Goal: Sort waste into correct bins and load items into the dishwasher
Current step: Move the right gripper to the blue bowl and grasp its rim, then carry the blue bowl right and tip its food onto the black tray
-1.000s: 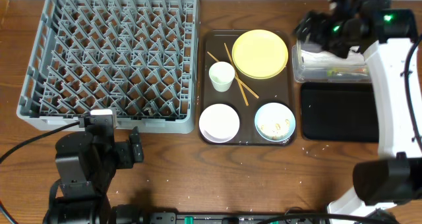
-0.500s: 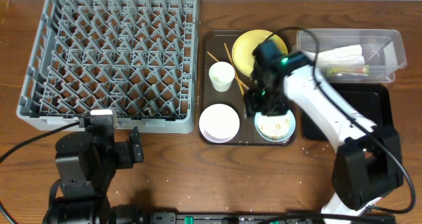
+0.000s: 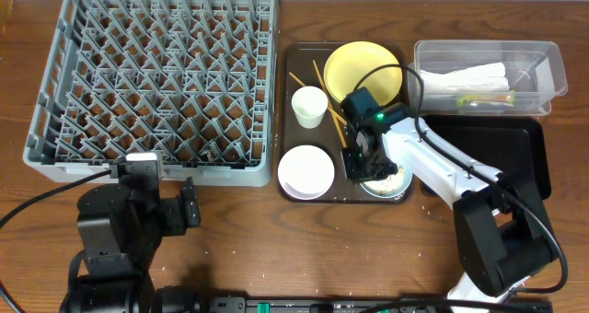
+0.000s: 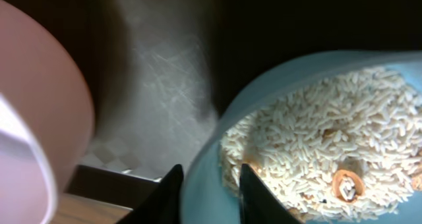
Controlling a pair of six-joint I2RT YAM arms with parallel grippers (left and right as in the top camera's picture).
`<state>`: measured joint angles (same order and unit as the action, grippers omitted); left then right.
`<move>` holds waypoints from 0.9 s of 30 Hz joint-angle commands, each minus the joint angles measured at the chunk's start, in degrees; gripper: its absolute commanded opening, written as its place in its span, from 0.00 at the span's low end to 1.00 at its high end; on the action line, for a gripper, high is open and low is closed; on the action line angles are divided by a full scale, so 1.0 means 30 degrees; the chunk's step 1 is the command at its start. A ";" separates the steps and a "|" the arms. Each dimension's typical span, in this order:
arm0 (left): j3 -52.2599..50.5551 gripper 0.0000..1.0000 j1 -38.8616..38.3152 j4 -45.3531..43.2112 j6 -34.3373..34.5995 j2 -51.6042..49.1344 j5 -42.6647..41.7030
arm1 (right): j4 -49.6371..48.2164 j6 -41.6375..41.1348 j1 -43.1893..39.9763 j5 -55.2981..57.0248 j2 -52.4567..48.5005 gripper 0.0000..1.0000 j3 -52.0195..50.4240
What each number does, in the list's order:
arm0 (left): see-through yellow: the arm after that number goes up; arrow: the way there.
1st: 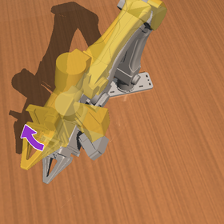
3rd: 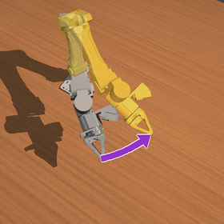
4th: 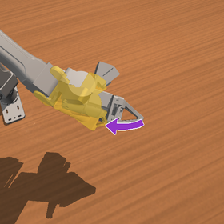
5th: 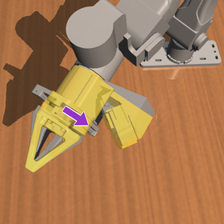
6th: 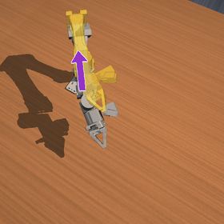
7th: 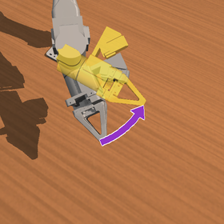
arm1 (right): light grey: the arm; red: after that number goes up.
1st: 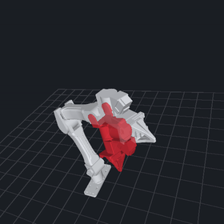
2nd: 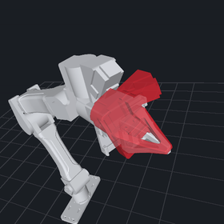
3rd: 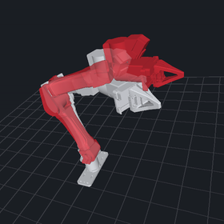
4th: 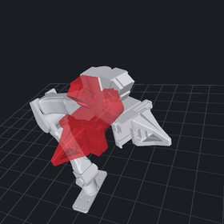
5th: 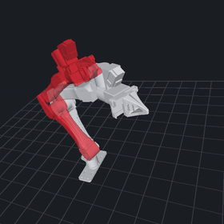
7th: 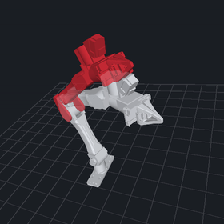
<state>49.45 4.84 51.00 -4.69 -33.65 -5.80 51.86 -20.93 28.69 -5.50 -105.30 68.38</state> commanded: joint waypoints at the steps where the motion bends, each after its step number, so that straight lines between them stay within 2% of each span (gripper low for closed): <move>1: 0.0255 0.93 0.0095 0.0000 0.0095 0.0015 0.0109 | -0.0219 -0.0080 0.0146 0.0466 0.0058 0.22 -0.0080; 4: 0.0255 0.93 0.0095 0.0000 0.0095 0.0015 0.0109 | -0.0262 -0.0073 0.0168 0.0474 0.0058 0.19 -0.0124; 13: 0.0255 0.93 0.0095 0.0000 0.0095 0.0015 0.0109 | -0.0736 0.0372 0.0510 0.0466 -0.0678 0.21 -0.0240; 19: 0.0255 0.93 0.0095 0.0000 0.0095 0.0015 0.0117 | -0.0481 0.0423 0.0517 0.0386 -0.1027 0.01 0.0146; 27: 0.0255 0.93 0.0095 0.0000 0.0095 0.0015 0.0109 | 0.1195 0.0415 0.0517 0.0510 -0.0889 0.01 0.1938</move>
<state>49.45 4.84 51.00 -4.69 -33.65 -5.80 54.52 -19.92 29.87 -2.72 -107.42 71.20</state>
